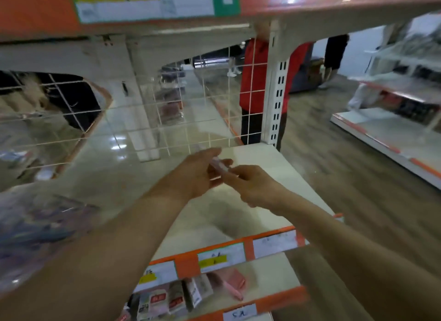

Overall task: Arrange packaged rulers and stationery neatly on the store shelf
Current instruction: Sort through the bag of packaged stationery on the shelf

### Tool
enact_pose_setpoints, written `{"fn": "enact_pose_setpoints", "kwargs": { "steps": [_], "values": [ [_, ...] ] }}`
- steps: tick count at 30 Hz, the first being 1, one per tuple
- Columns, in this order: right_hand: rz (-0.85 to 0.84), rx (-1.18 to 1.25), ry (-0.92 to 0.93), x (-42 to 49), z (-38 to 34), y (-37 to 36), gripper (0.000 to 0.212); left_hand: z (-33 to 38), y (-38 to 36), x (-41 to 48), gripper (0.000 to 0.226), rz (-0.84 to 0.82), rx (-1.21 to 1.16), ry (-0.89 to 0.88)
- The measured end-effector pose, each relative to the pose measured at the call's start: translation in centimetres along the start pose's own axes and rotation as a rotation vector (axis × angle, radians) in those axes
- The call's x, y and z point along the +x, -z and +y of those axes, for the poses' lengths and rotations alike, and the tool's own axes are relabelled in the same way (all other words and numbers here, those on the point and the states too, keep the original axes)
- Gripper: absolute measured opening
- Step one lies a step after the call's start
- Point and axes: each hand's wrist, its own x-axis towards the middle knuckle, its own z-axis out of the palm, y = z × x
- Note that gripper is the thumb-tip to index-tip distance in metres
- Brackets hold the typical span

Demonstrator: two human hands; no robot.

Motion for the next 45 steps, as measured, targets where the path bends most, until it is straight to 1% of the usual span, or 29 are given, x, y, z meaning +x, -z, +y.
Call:
{"fn": "enact_pose_setpoints", "kwargs": {
  "steps": [2, 3, 5, 6, 7, 8, 10, 11, 12, 14, 16, 18, 21, 24, 27, 30, 32, 38, 41, 45],
  "values": [
    [-0.02, -0.024, 0.044, 0.5, 0.7, 0.2, 0.041, -1.2, -1.9, -0.4, 0.011, -0.046, -0.046, 0.018],
    [-0.035, -0.055, 0.037, 0.8, 0.9, 0.2, 0.033, -1.7, -2.5, -0.8, 0.013, -0.033, -0.033, 0.033],
    [-0.07, -0.095, -0.01, 1.5, 1.5, 0.3, 0.021, -2.3, -2.9, -1.3, 0.017, 0.005, 0.099, 0.061],
    [-0.061, -0.131, -0.035, 2.1, 2.0, 0.4, 0.022, -2.4, -2.5, -1.5, 0.016, 0.014, 0.175, 0.069],
    [-0.018, -0.208, -0.065, 2.7, 2.4, 0.7, 0.025, -2.2, -1.9, -1.7, 0.015, 0.026, 0.226, 0.073],
    [0.038, -0.349, -0.094, 3.4, 3.0, 1.0, 0.027, -1.9, -1.1, -2.0, 0.013, 0.052, 0.255, 0.069],
    [0.154, -0.719, -0.157, 4.0, 4.1, 2.2, 0.029, -1.2, 0.8, -2.2, 0.015, 0.113, 0.275, 0.039],
    [0.197, -0.87, -0.179, 4.0, 4.5, 2.7, 0.029, -0.8, 1.8, -2.4, 0.014, 0.137, 0.284, 0.028],
    [0.223, -0.972, -0.185, 3.9, 5.0, 3.3, 0.029, -0.6, 2.7, -2.5, 0.011, 0.155, 0.303, 0.023],
    [0.217, -1.077, -0.175, 3.3, 5.2, 4.3, 0.03, -0.2, 4.0, -2.7, 0.004, 0.192, 0.348, 0.021],
    [0.185, -1.157, -0.204, 2.5, 4.6, 4.7, 0.027, 0.0, 4.6, -2.6, 0.003, 0.212, 0.371, 0.019],
    [0.172, -1.206, -0.226, 1.8, 3.9, 4.9, 0.03, 0.2, 4.7, -2.5, 0.003, 0.196, 0.407, 0.014],
    [0.169, -1.231, -0.284, 0.8, 3.0, 4.4, 0.032, 1.0, 5.0, -2.7, 0.006, 0.17, 0.503, -0.011],
    [0.154, -1.237, -0.282, 1.1, 1.7, 2.4, 0.038, 2.1, 6.3, -3.2, 0.006, 0.197, 0.597, -0.076],
    [0.109, -1.127, -0.183, 1.8, -0.8, -1.6, 0.047, 3.4, 9.1, -4.5, 0.002, 0.264, 0.681, -0.137],
    [0.053, -1.017, -0.04, 2.3, -3.8, -6.0, 0.044, 5.1, 13.5, -6.5, 0.011, 0.329, 0.764, -0.154],
    [0.007, -0.956, 0.056, 2.9, -5.7, -9.0, 0.042, 6.2, 17.2, -8.3, 0.005, 0.382, 0.799, -0.14],
    [-0.16, -0.831, 0.246, 5.4, -9.9, -18.0, 0.03, 6.6, 27.0, -13.5, 0.026, 0.538, 0.863, -0.079],
    [-0.228, -0.782, 0.324, 6.5, -11.1, -21.8, 0.022, 5.8, 29.9, -15.4, 0.02, 0.618, 0.912, -0.047],
    [-0.326, -0.733, 0.405, 7.2, -11.8, -25.8, 0.03, 4.6, 31.7, -17.1, 0.013, 0.709, 0.995, -0.024]
  ]
}}
